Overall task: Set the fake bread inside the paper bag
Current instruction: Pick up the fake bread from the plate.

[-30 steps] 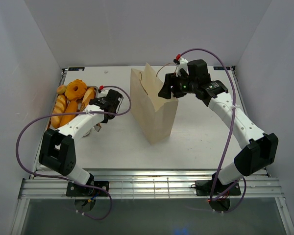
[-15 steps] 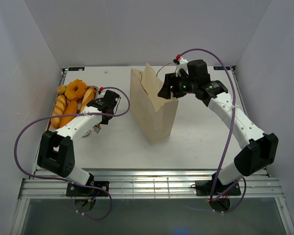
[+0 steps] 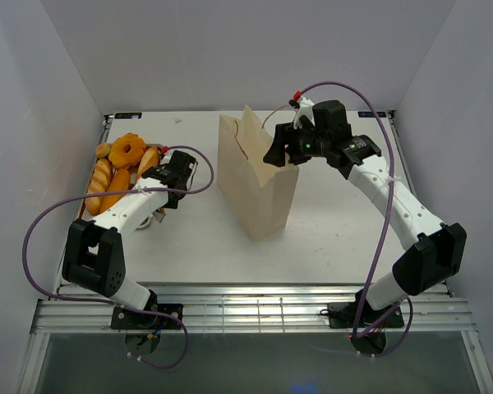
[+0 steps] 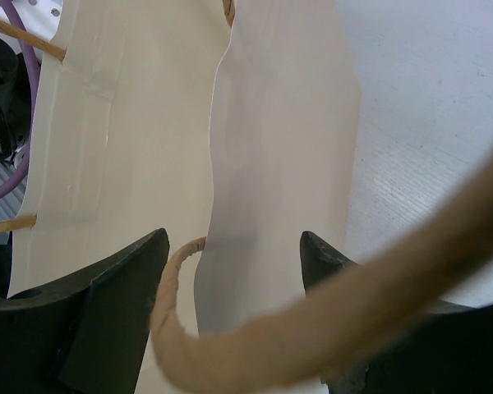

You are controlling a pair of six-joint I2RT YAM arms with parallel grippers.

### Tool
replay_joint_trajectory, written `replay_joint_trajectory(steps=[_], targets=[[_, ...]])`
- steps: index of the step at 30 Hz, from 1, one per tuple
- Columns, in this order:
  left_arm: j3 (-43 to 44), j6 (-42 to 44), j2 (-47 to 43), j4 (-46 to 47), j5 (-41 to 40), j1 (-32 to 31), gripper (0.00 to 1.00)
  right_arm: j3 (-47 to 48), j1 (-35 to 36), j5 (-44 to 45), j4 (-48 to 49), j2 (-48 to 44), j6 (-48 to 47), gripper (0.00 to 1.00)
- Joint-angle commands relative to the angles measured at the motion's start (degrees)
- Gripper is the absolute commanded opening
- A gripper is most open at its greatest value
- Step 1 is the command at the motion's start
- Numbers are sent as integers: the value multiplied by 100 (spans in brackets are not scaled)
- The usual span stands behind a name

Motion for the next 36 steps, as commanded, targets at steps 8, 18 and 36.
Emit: replay_joint_trajectory(steps=[8, 18, 36], targets=[[78, 30, -6, 68, -106, 157, 60, -56, 38, 99, 206, -179, 7, 72], [184, 47, 284, 130, 8, 359, 58, -13, 38, 90, 223, -197, -11, 72], [394, -146, 100, 95, -97, 429, 0, -74, 38, 125, 250, -215, -46, 72]])
